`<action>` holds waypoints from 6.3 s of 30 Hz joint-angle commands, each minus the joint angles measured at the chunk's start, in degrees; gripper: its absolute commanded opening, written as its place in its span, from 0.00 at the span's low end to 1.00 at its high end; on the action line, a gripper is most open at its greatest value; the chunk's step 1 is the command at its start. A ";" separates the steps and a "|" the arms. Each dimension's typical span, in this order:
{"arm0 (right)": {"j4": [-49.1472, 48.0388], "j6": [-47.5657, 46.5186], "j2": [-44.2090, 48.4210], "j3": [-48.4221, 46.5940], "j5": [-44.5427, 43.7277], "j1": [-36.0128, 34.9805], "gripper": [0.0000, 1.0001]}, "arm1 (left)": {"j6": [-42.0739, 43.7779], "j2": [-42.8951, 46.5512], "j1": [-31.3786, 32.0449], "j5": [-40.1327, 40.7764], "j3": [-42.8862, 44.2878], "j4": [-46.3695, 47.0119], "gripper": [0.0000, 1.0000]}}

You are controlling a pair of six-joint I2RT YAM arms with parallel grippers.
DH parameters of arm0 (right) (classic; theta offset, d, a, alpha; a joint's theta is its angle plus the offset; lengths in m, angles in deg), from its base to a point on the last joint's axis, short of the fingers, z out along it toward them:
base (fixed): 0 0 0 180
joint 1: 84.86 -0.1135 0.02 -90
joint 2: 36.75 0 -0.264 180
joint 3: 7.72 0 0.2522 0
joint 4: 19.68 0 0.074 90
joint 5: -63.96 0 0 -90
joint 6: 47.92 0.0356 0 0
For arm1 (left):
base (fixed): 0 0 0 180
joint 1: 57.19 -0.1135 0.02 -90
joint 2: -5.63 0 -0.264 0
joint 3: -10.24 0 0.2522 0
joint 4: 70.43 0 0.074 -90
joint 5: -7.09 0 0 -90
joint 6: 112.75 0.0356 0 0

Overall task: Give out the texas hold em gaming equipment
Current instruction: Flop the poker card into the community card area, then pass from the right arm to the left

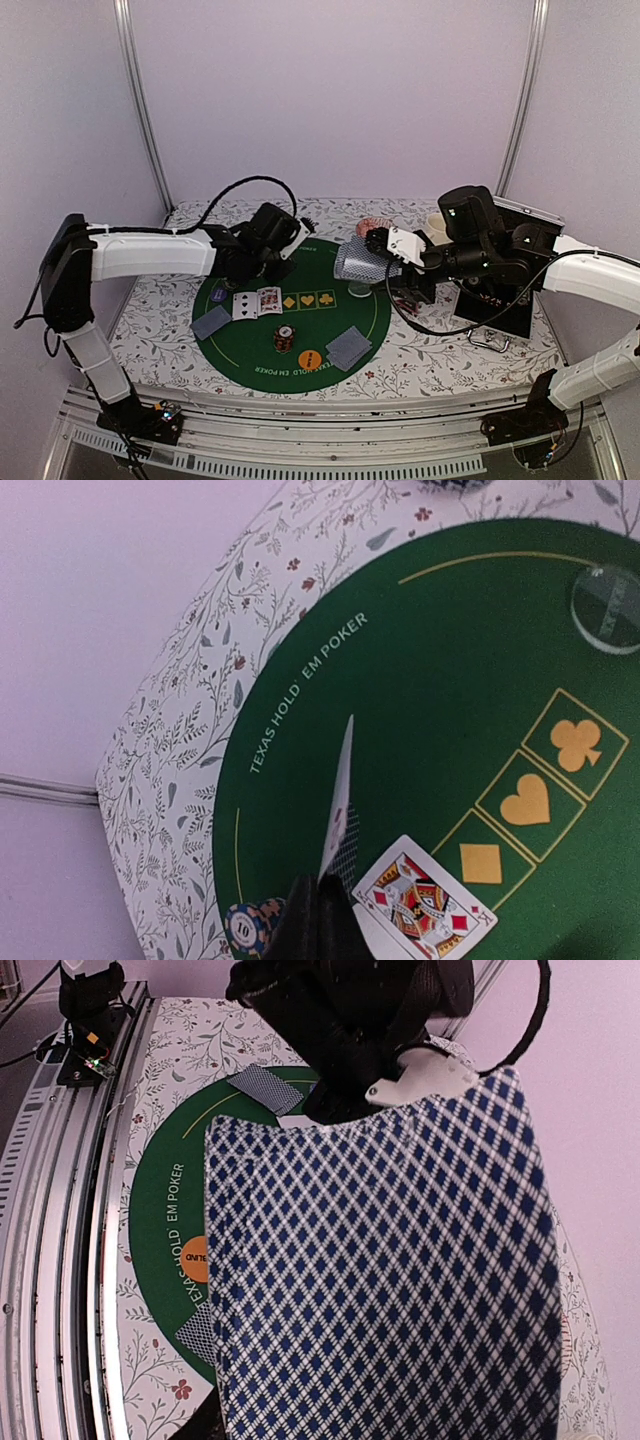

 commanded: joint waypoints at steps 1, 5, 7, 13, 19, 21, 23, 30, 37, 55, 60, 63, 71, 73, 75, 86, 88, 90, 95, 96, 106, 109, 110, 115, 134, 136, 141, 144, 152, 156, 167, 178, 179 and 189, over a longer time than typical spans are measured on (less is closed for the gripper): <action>-0.66 0.41 1.05 0.09 1.07 0.33 0.43 | 4.64 -5.07 1.72 6.02 1.82 0.49 0.00; -0.45 0.50 1.42 0.12 1.05 0.38 0.43 | 5.81 -6.55 2.71 4.12 0.18 3.38 0.00; -0.44 0.42 1.65 0.31 1.08 0.31 0.43 | 7.02 -6.59 3.23 2.95 -1.34 5.34 0.00; -0.40 0.58 1.76 0.50 1.16 0.38 0.43 | 8.61 -7.47 4.41 -1.30 -4.73 7.08 0.00; -0.36 0.59 1.94 0.54 1.17 0.33 0.43 | 8.99 -8.67 5.25 -0.54 -6.70 6.67 0.00; -0.35 0.51 1.98 0.49 1.17 0.34 0.43 | 8.99 -8.70 5.49 -1.69 -7.17 6.48 0.00; -0.40 0.50 1.86 0.47 1.21 0.35 0.43 | 9.00 -8.37 5.81 -3.38 -7.64 6.50 0.00; -0.34 0.59 1.67 0.33 1.25 0.35 0.43 | 8.97 -7.93 6.23 -4.14 -7.54 6.91 0.00; -0.01 0.46 1.85 0.11 1.08 0.38 0.43 | 8.88 -8.69 3.96 1.52 -3.28 6.46 0.00; 0.17 0.30 2.00 -0.13 1.07 0.37 0.43 | 12.24 -11.45 2.91 5.05 -2.29 7.42 0.00; 0.35 0.29 2.14 0.12 0.99 0.35 0.43 | 10.77 -11.19 3.74 -0.22 -4.65 7.74 0.00; 0.35 0.24 2.05 0.11 0.99 0.37 0.43 | 9.94 -11.15 3.91 -1.64 -5.76 7.75 0.00; 0.37 0.24 1.67 -0.18 1.07 0.35 0.43 | 8.82 -9.43 4.79 -7.81 -8.37 8.39 0.00; 0.35 0.24 1.69 -0.21 1.07 0.35 0.43 | 8.49 -9.77 4.79 -7.73 -8.29 7.72 0.00; 0.36 0.30 1.76 -0.13 1.07 0.36 0.43 | 8.34 -9.87 4.90 -7.92 -8.36 7.68 0.00; 0.35 0.41 1.80 -0.13 1.09 0.37 0.43 | 8.68 -10.50 5.30 -8.41 -6.67 7.69 0.00; 0.33 0.41 2.01 0.05 1.00 0.30 0.43 | 8.29 -10.69 5.34 -8.35 -6.73 7.11 0.00; 0.36 0.41 2.21 0.13 0.90 0.35 0.43 | 7.92 -10.79 5.37 -8.39 -7.02 6.44 0.00; 0.39 0.41 2.08 0.23 0.90 0.37 0.43 | 6.71 -10.65 5.34 -7.51 -7.96 4.99 0.00; 0.35 0.41 1.97 0.21 0.91 0.38 0.43 | 6.42 -10.65 5.28 -7.59 -7.86 4.65 0.00; 0.35 0.53 1.94 0.09 0.99 0.37 0.43 | 5.62 -9.48 5.26 -9.90 -5.91 3.22 0.14; 0.39 0.62 2.11 0.15 0.92 0.33 0.44 | 5.36 -9.48 5.18 -10.33 -5.22 2.16 0.20; 0.35 0.59 2.11 0.23 0.90 0.37 0.44 | 5.32 -9.39 5.17 -10.48 -5.13 1.94 0.21; 0.35 0.59 1.96 0.19 0.98 0.34 0.44 | 4.86 -8.59 5.08 -10.81 -4.70 1.04 0.23; 0.26 0.65 2.11 0.33 0.55 0.36 0.44 | 1.99 -0.56 2.50 -19.25 -4.61 3.68 0.29; 0.27 0.60 2.07 0.34 0.61 0.38 0.44 | 0.79 1.38 1.78 -21.20 -4.96 4.41 0.35; 0.27 0.59 1.89 0.14 0.85 0.32 0.44 | -3.26 6.89 0.46 -23.27 -5.05 5.10 0.57; 0.26 0.50 1.74 0.03 1.05 0.34 0.44 | -7.44 11.57 -0.53 -27.83 -5.15 5.34 0.70; 0.36 0.17 -0.08 -1.53 1.72 0.30 0.44 | -24.03 25.89 -7.65 -58.07 -13.15 20.18 0.98; 0.01 -0.11 -1.14 -2.33 2.25 0.30 0.44 | -32.47 26.41 -8.02 -67.69 -16.67 28.47 0.98; -0.77 0.40 -4.63 -5.08 4.40 0.13 0.43 | -39.46 18.46 -3.52 -71.62 -15.91 38.35 0.98; -0.69 0.17 -6.70 -6.35 3.19 -1.69 0.43 | -38.77 13.48 -1.95 -71.54 -12.57 36.20 0.83; -0.66 0.15 -6.85 -6.49 3.18 -1.75 0.43 | -38.54 12.87 -1.74 -71.70 -11.99 35.51 0.79; -0.16 -0.28 -8.32 -7.56 1.92 -2.66 0.43 | -38.71 9.53 -1.09 -76.60 -9.68 35.17 0.33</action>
